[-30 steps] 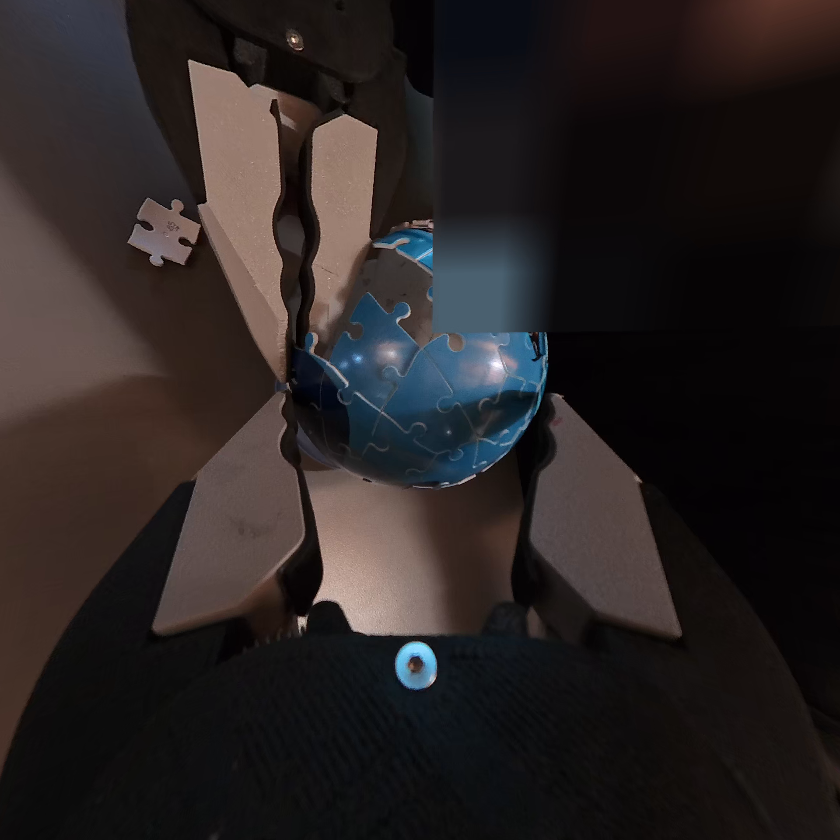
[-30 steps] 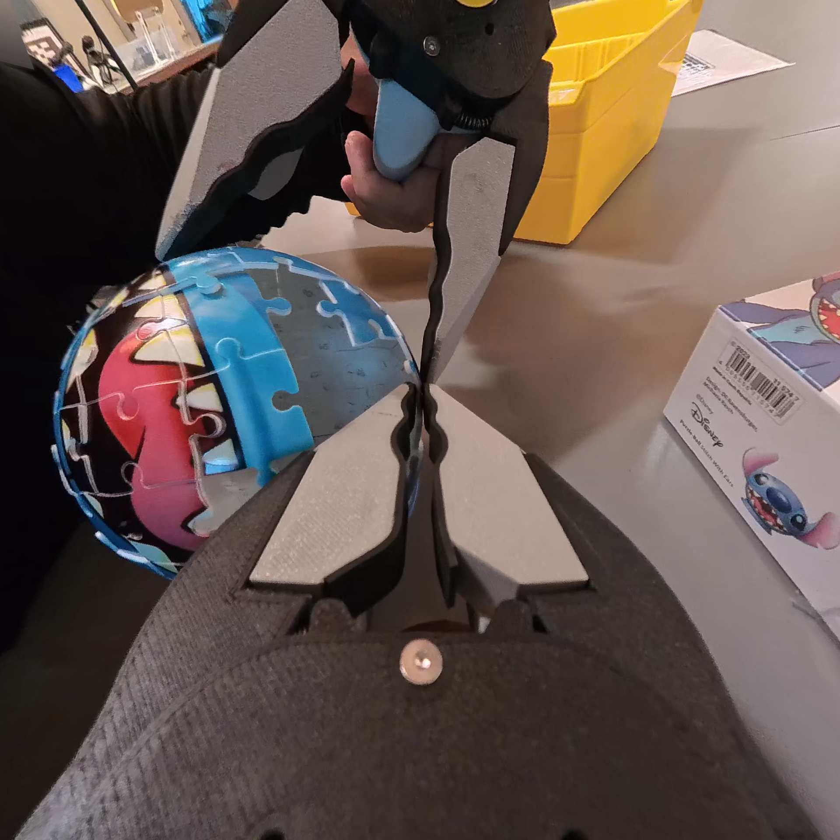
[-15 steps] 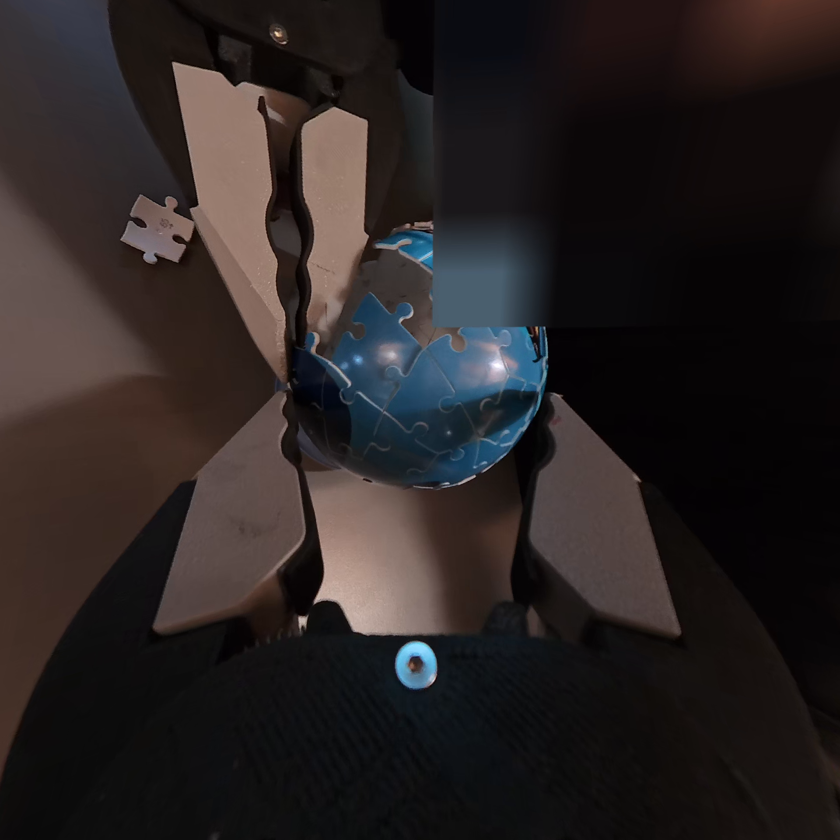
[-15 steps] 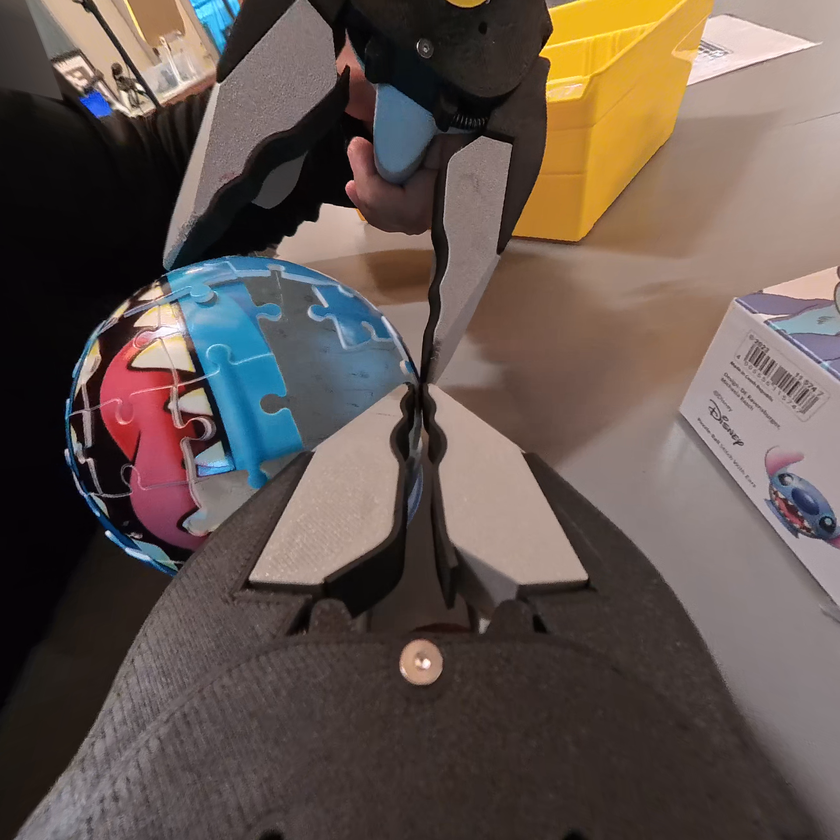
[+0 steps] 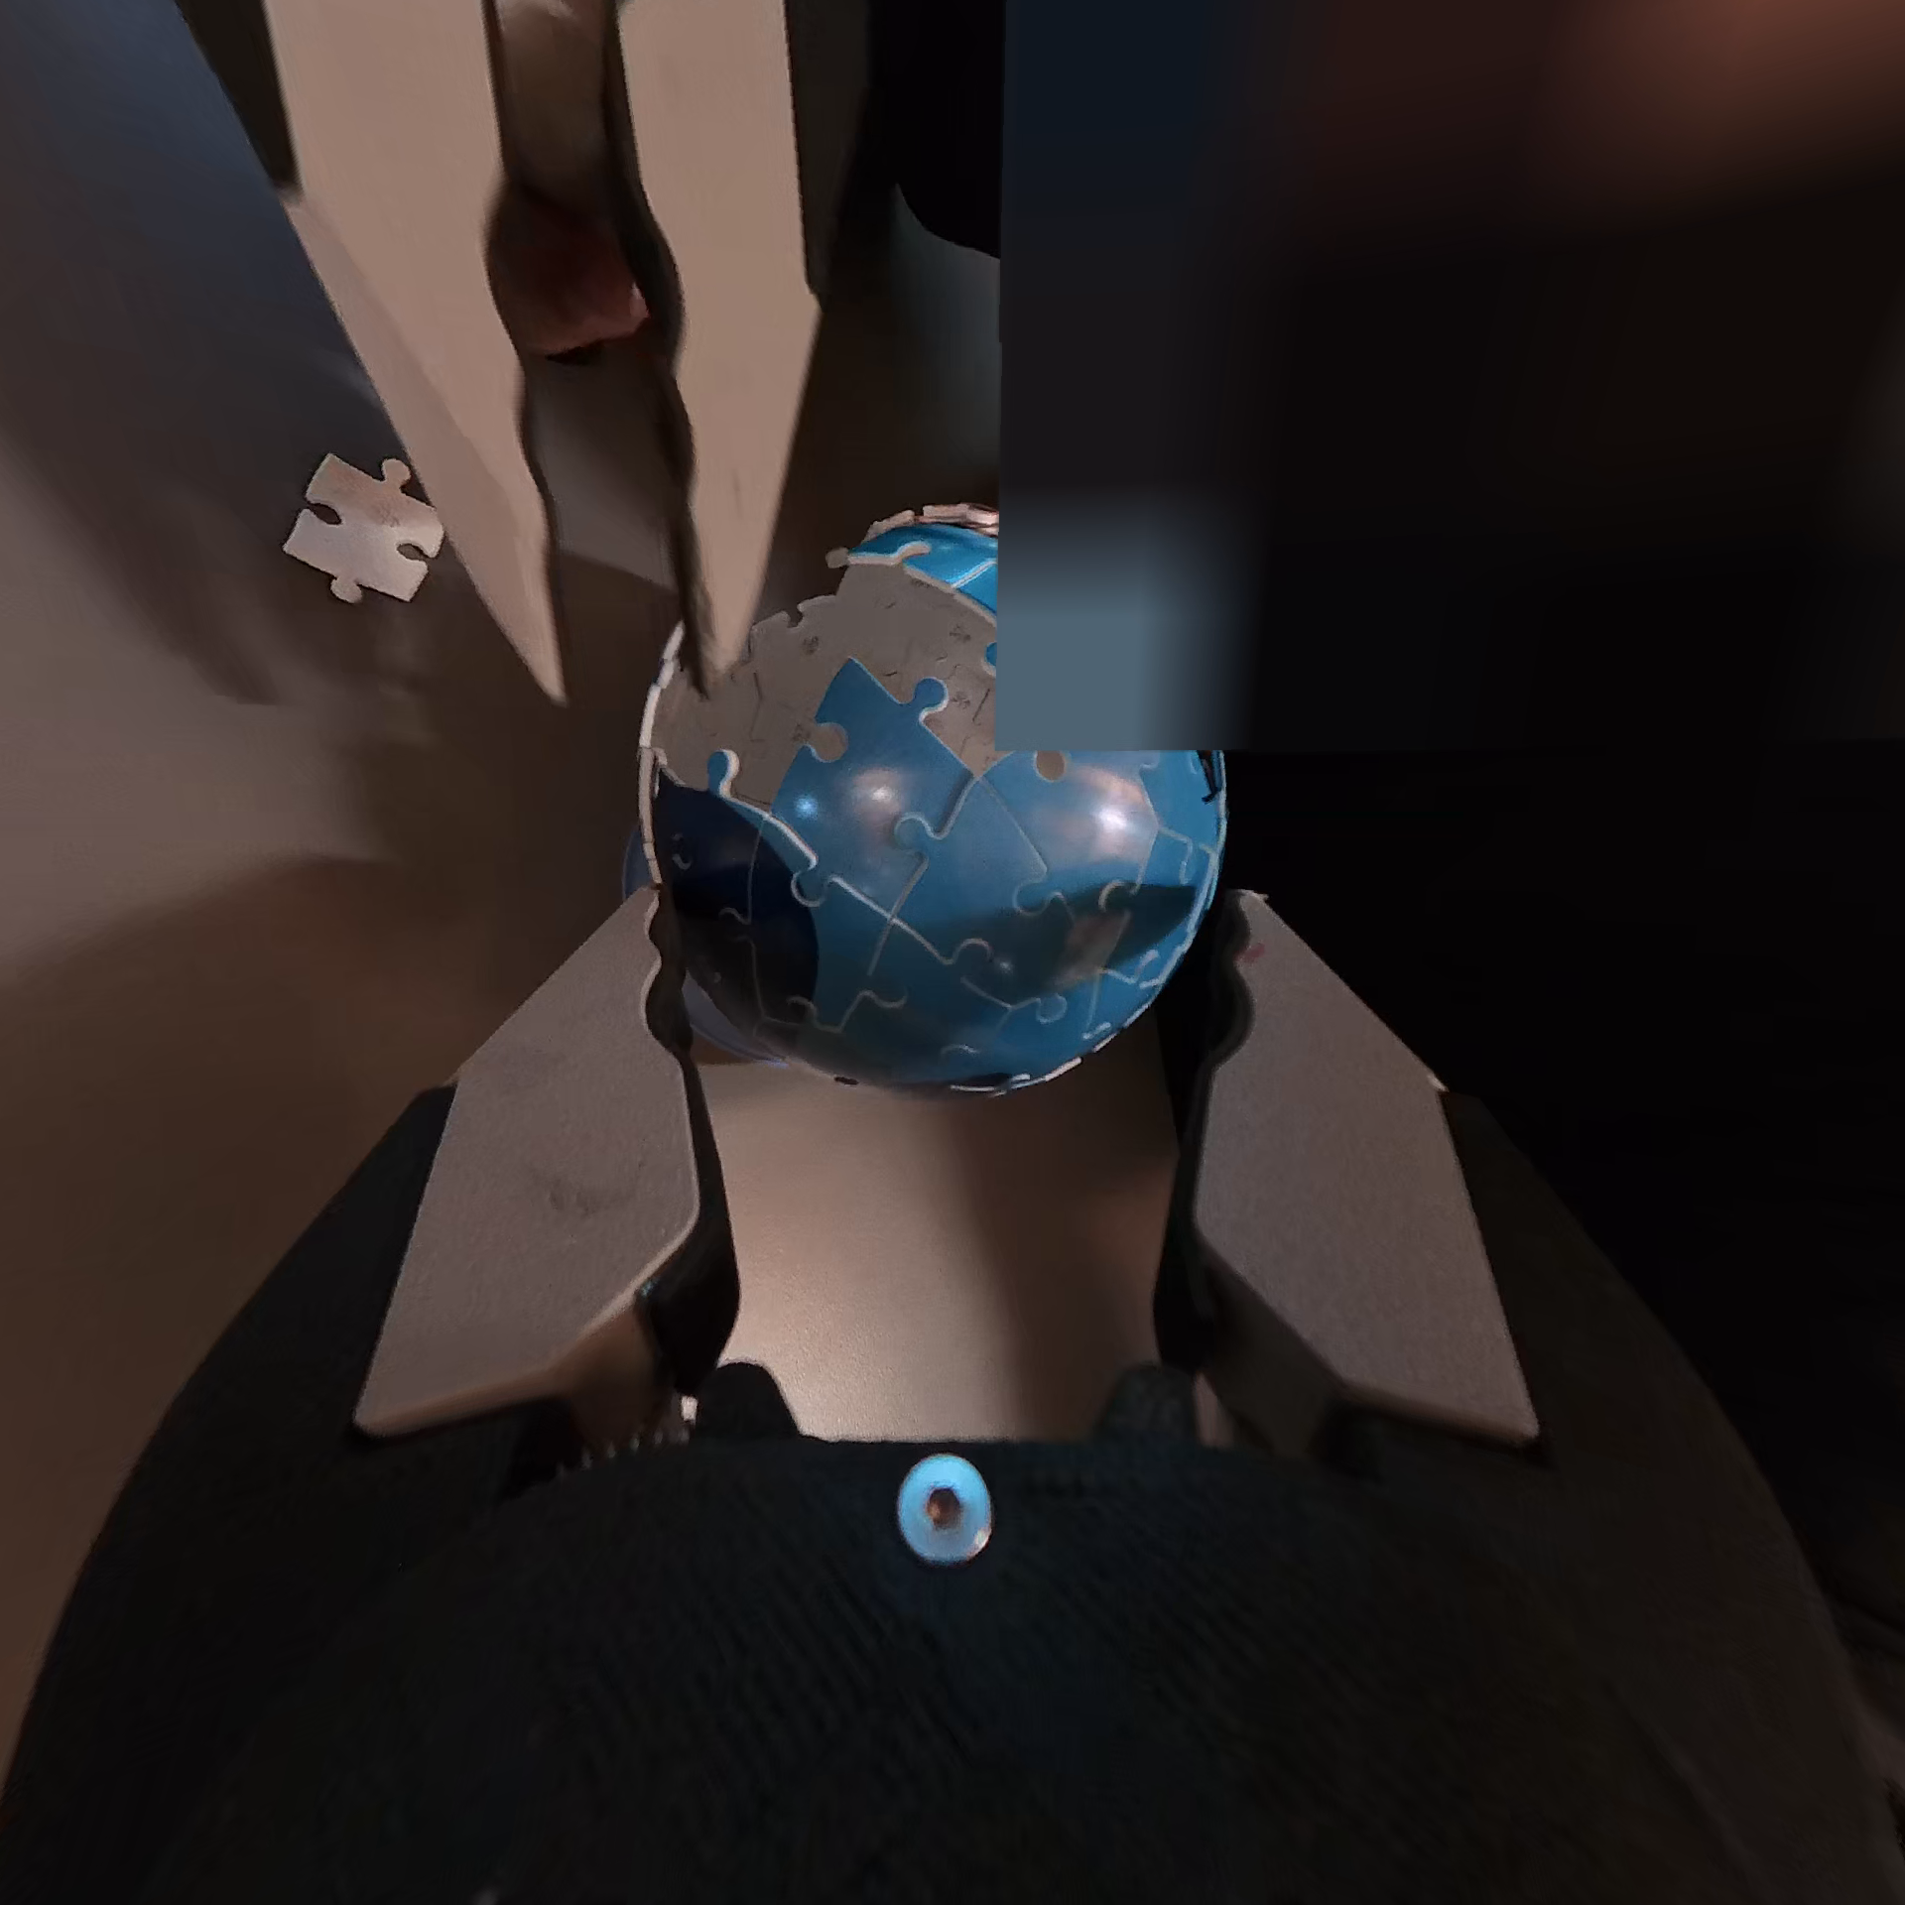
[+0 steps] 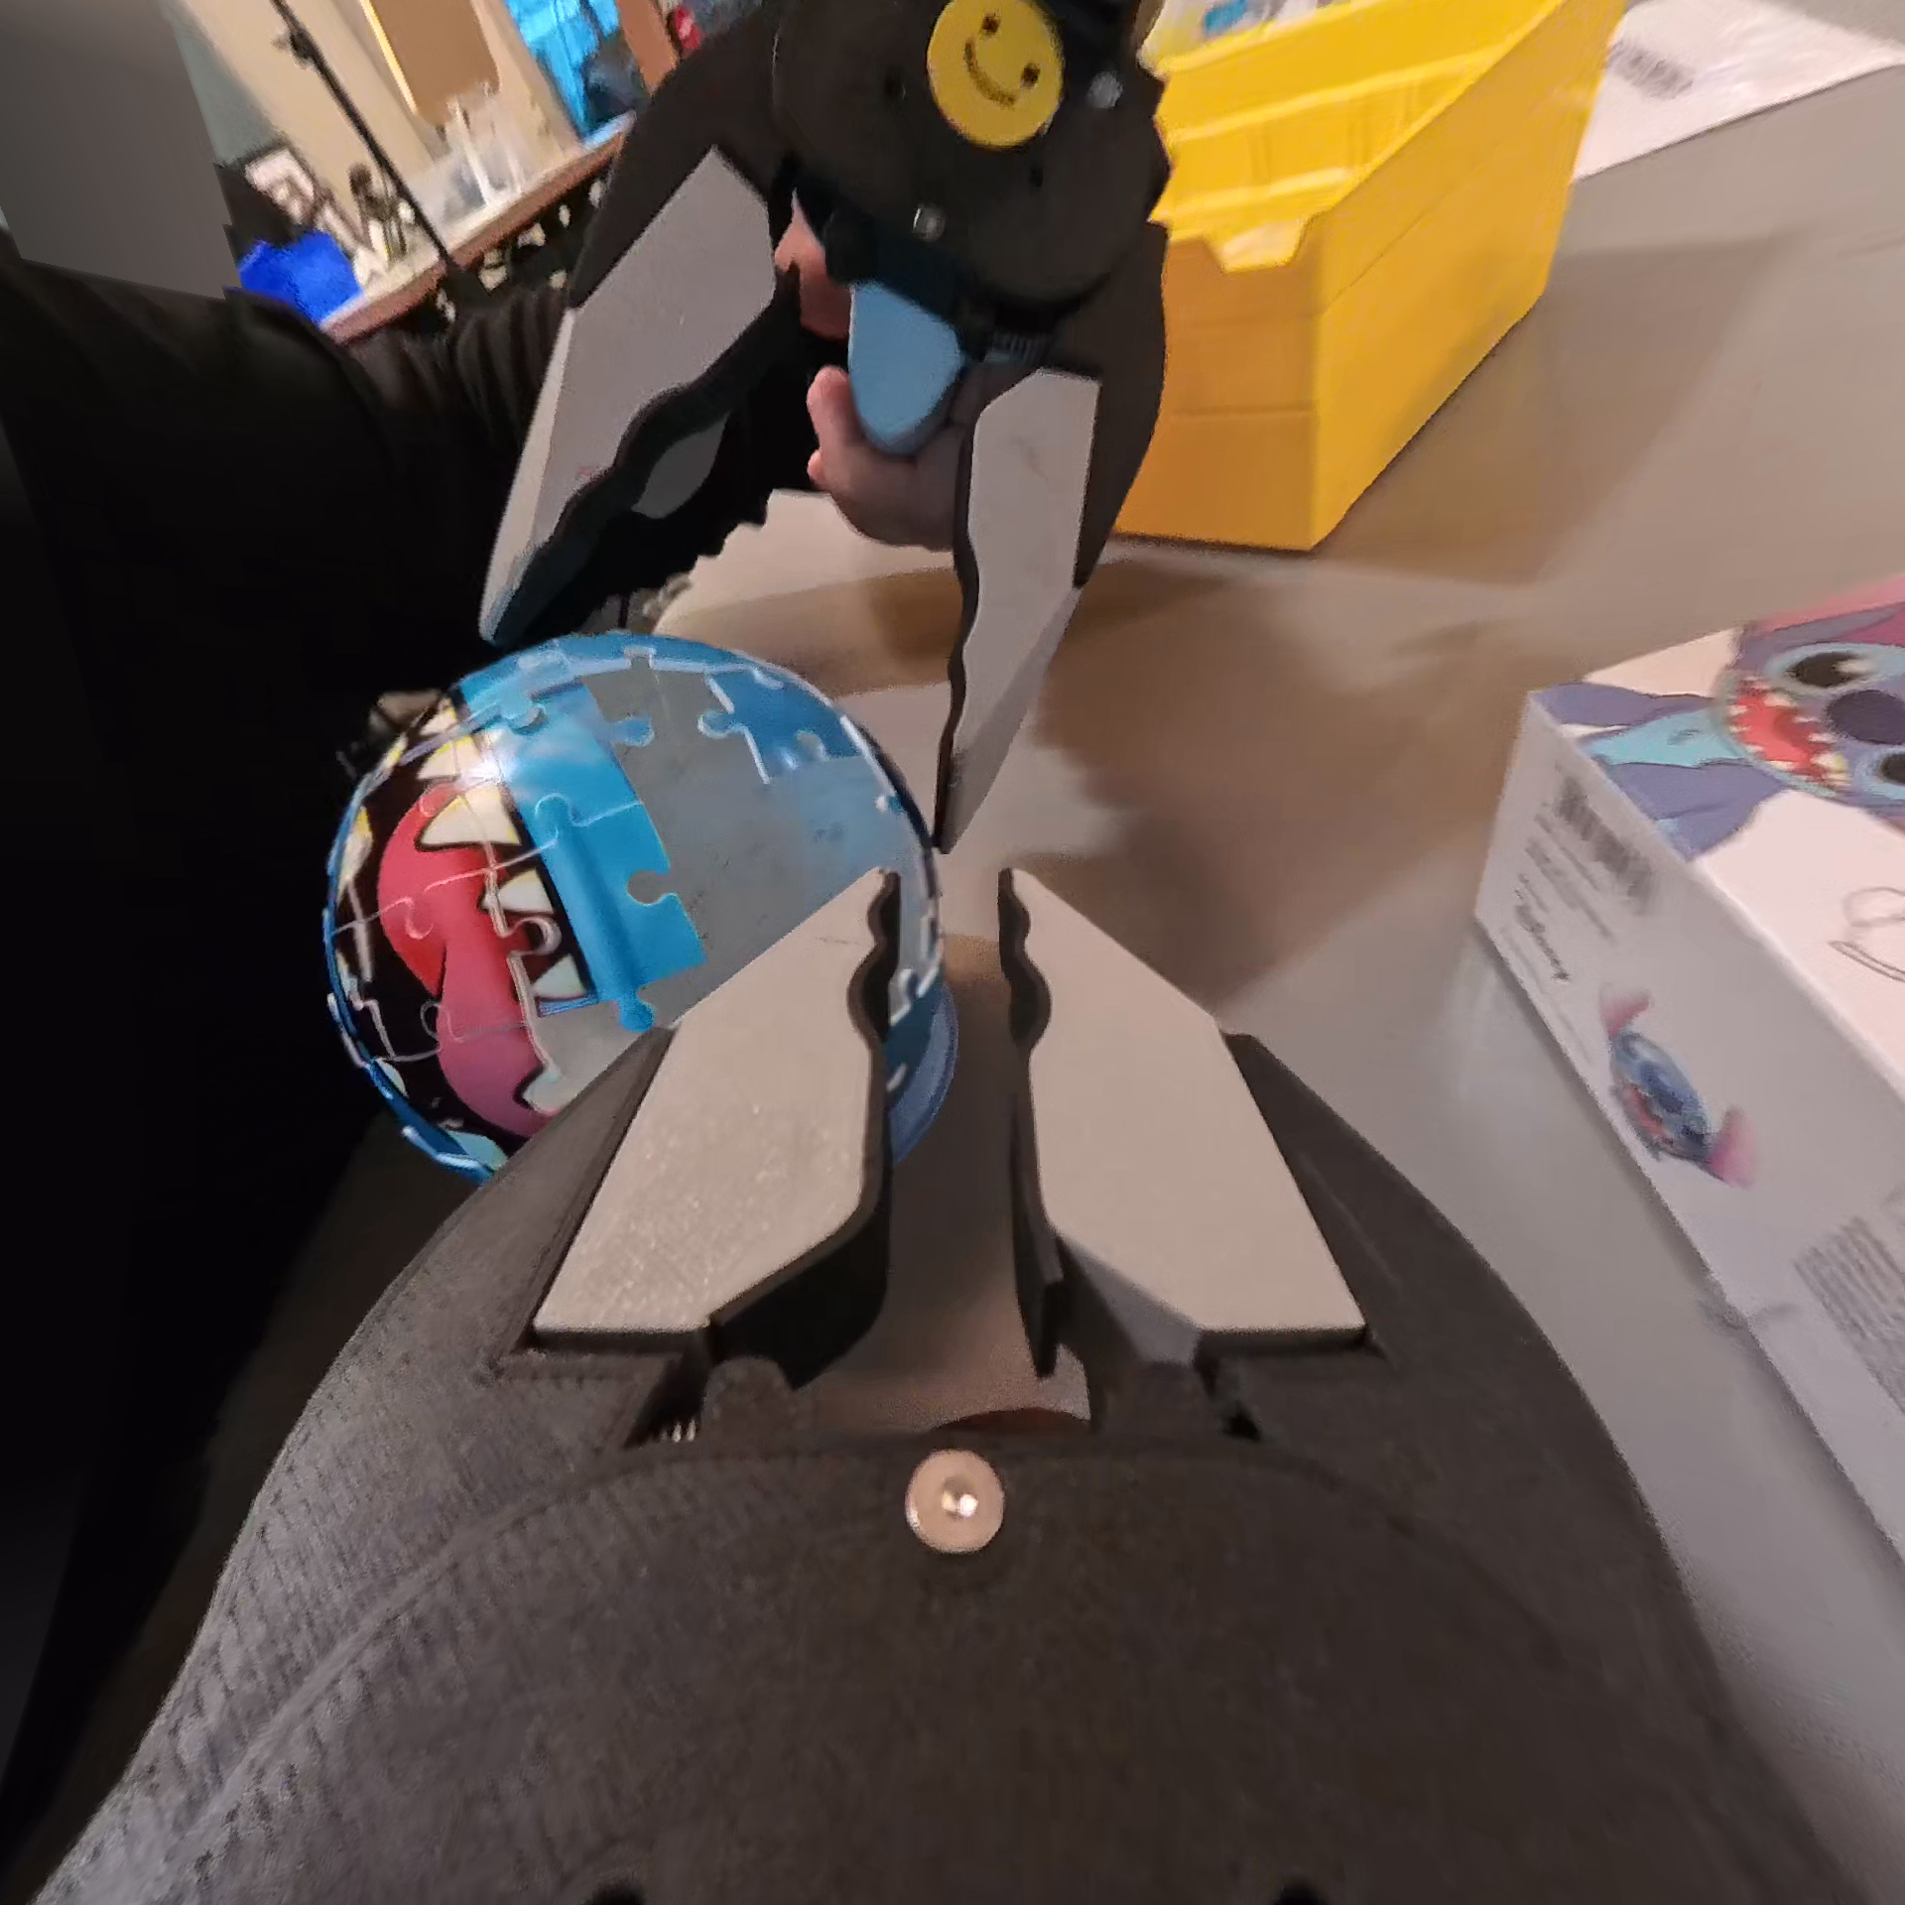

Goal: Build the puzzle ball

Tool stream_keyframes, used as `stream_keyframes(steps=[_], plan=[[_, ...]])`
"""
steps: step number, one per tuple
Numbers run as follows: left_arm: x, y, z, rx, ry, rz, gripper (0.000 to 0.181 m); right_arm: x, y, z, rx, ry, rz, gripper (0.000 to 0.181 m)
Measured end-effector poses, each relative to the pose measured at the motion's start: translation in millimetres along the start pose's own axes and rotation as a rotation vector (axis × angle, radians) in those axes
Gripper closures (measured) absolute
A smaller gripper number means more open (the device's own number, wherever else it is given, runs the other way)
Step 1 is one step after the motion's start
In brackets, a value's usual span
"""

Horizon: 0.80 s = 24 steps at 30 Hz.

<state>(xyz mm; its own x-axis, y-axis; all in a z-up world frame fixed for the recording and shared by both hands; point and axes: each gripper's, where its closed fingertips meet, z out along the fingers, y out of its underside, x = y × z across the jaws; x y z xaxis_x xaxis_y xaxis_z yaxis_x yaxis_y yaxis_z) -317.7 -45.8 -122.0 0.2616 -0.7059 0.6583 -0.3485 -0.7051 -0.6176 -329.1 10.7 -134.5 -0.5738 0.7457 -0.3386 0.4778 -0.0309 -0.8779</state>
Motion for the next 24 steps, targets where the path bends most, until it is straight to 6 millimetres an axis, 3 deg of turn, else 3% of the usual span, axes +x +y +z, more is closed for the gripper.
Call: stream_keyframes(steps=[8,24], plan=[[1,0,1,0.003,-0.019,0.007,0.080,-9,21,29,-0.174,-0.062,-0.024,0.161],[4,-2,0,0.029,-0.037,0.026,0.079,-5,27,36,-0.423,-0.115,0.013,0.166]])
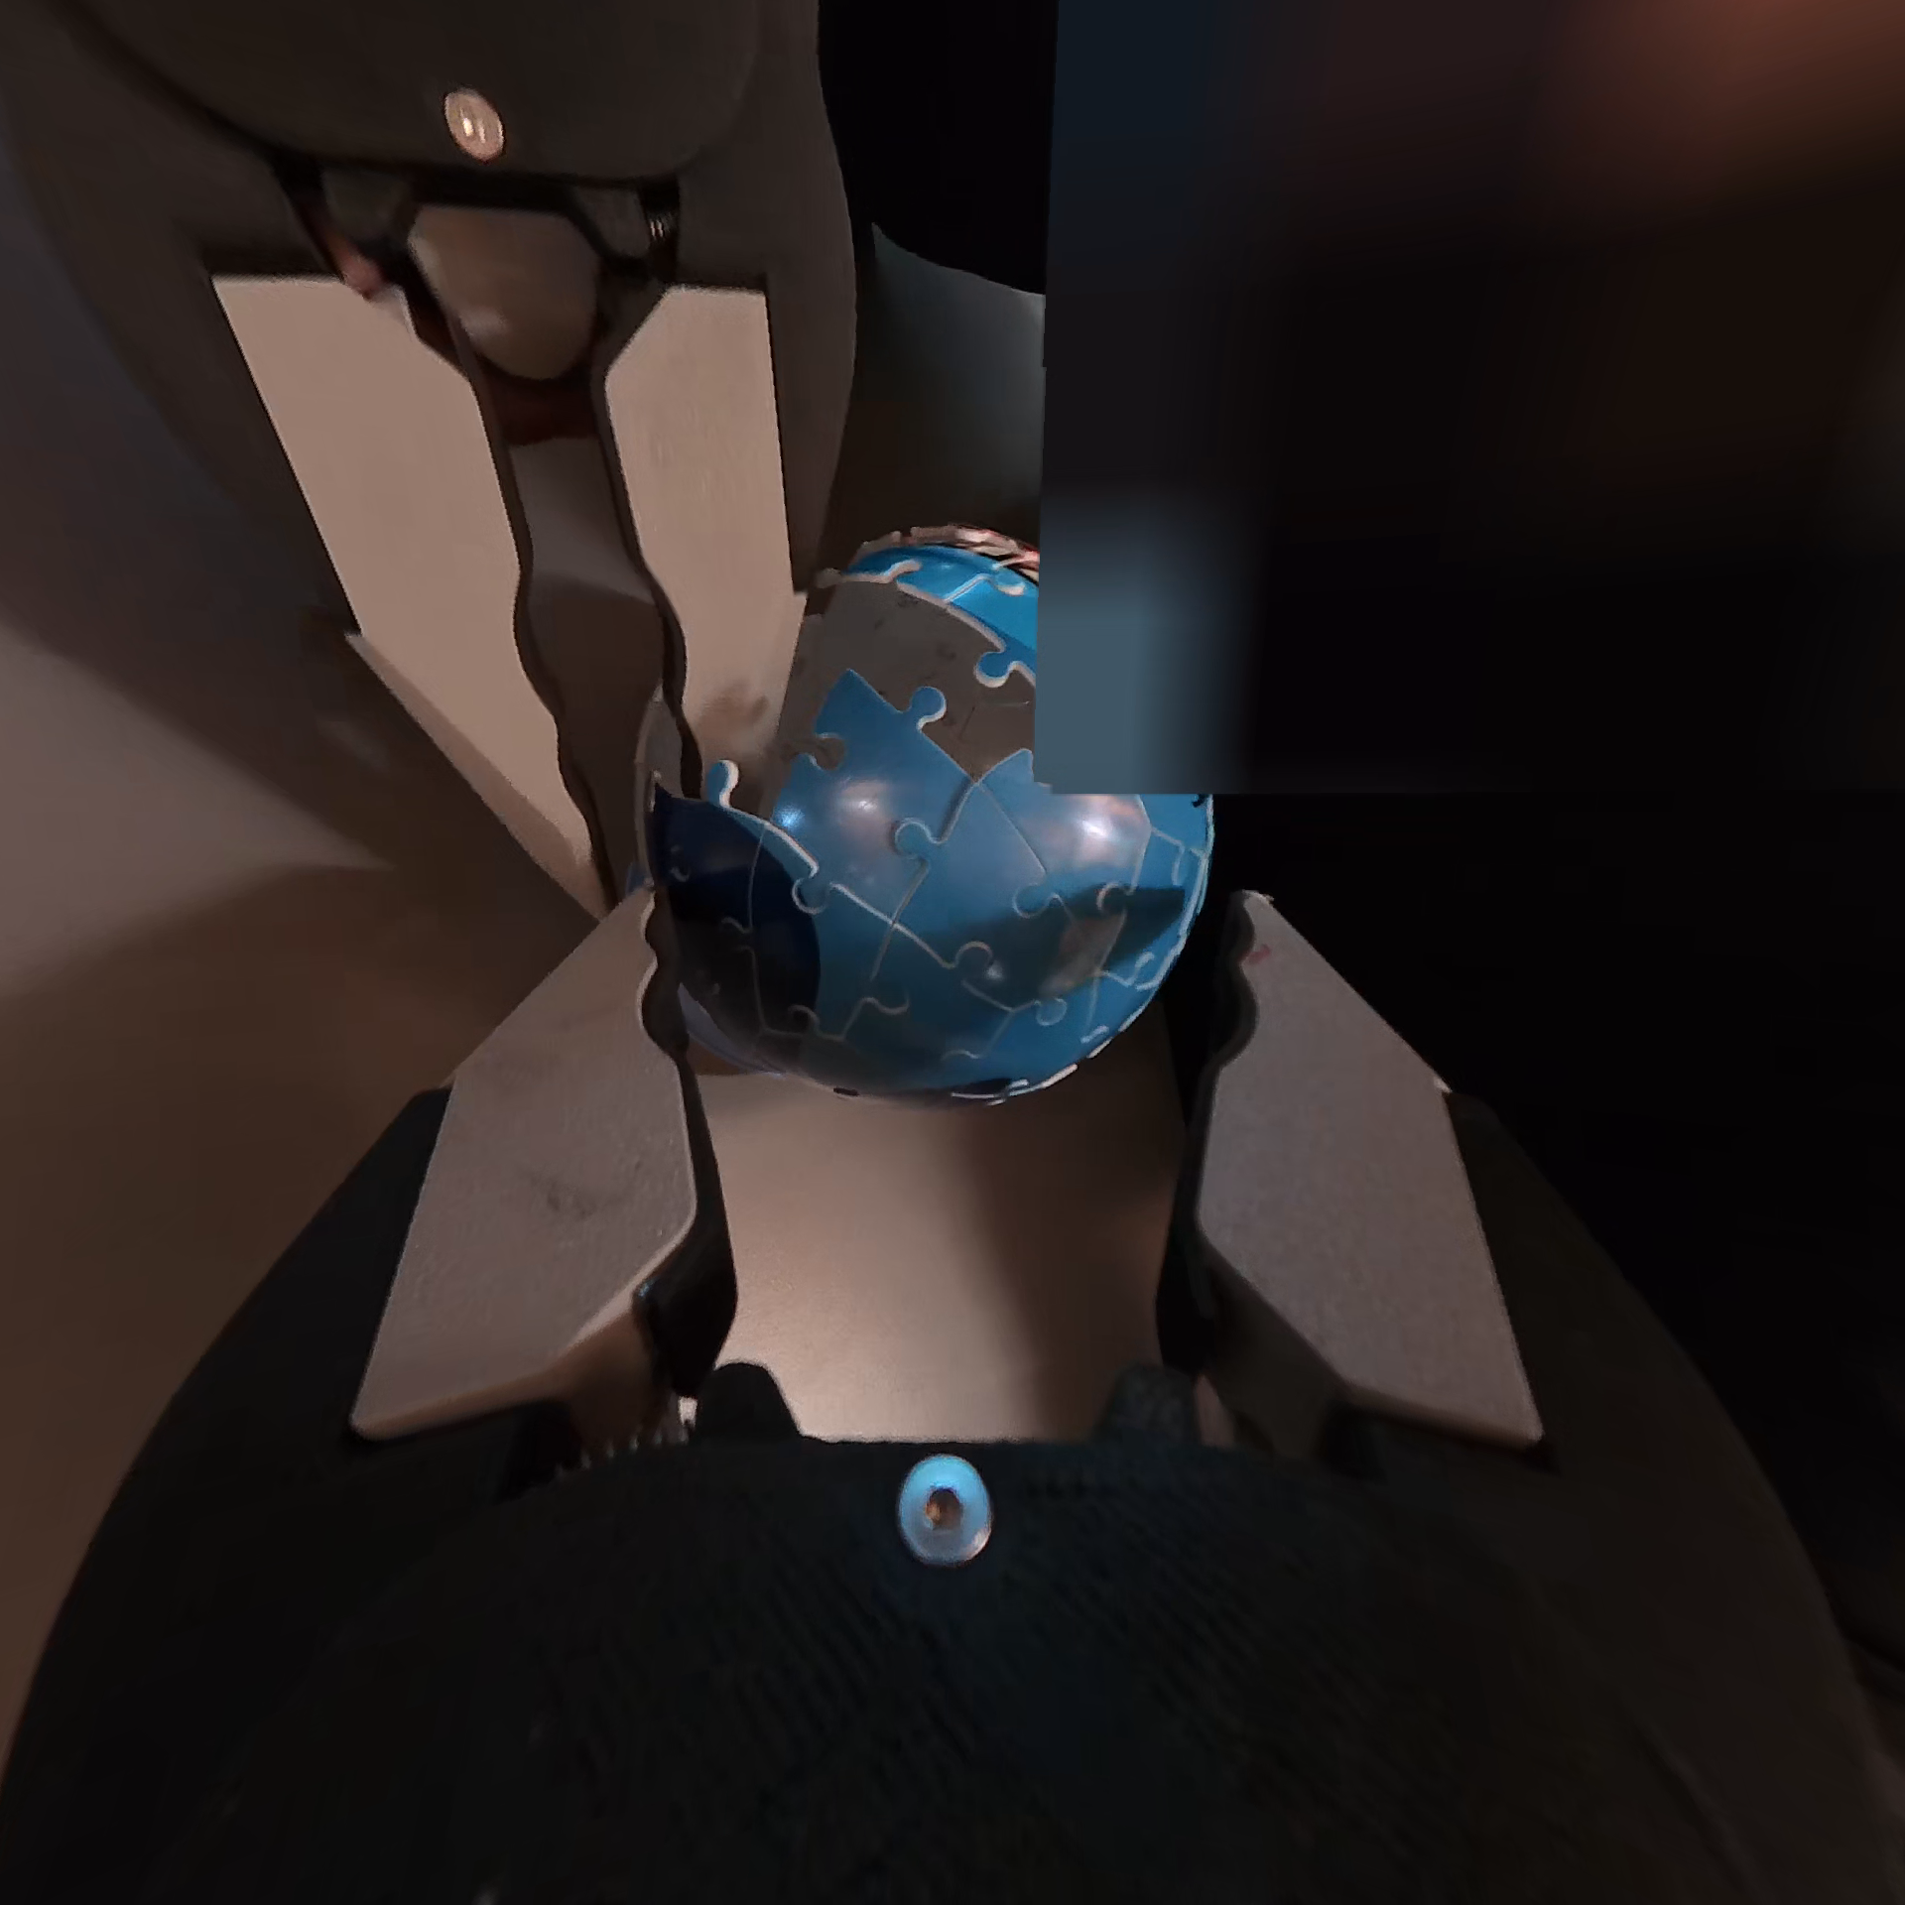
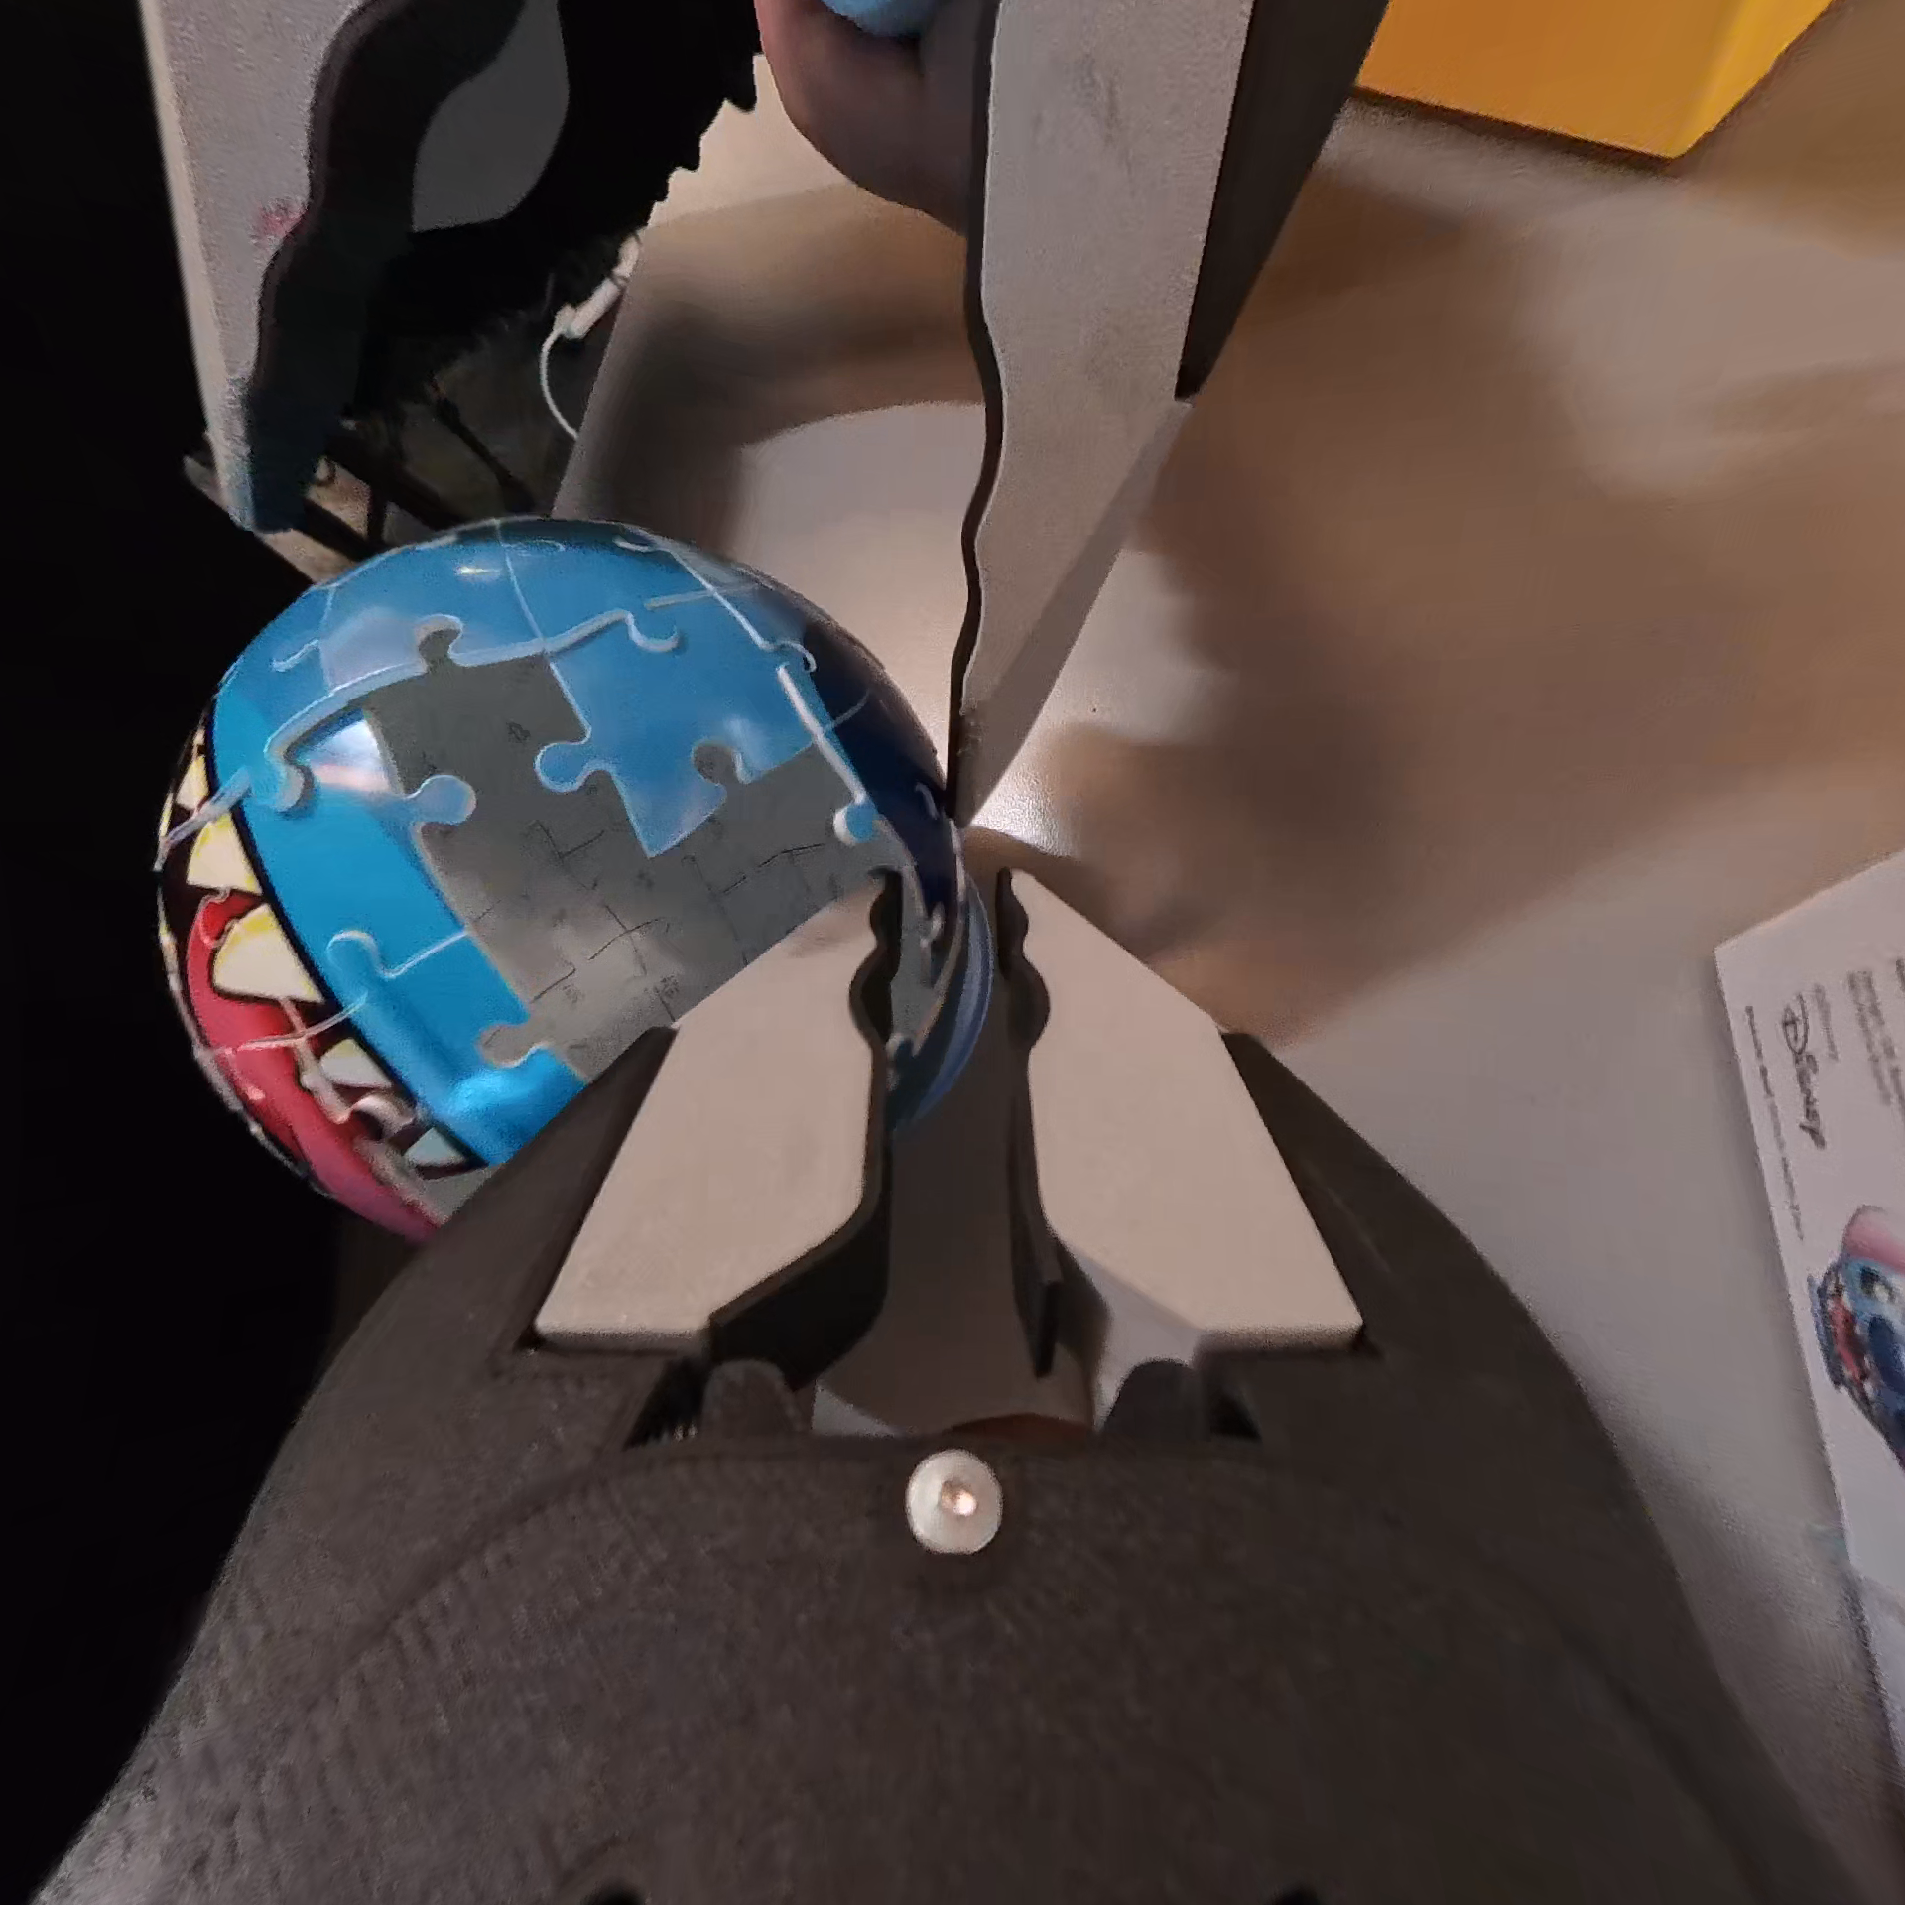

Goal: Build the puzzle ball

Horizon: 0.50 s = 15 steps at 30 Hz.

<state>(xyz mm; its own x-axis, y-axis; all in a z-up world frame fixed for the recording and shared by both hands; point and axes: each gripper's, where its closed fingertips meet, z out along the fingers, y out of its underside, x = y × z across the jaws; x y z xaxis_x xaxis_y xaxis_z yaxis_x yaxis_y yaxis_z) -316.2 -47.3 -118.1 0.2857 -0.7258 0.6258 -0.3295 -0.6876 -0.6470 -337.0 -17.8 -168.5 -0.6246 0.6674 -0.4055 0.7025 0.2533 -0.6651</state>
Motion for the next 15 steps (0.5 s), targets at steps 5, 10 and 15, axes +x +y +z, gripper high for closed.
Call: stream_keyframes(steps=[5,10,15], plan=[[2.8,1.3,-1.5,0.001,-0.015,0.003,0.078,-0.8,0.5,5.4,-0.031,0.002,-0.023,0.174],[4.3,1.0,-1.8,0.004,-0.023,0.004,0.077,-0.5,-2.7,5.4,-0.026,0.006,-0.029,0.175],[5.1,1.9,-1.8,-0.002,-0.033,0.006,0.076,0.4,-4.4,6.2,-0.010,0.024,-0.054,0.178]])
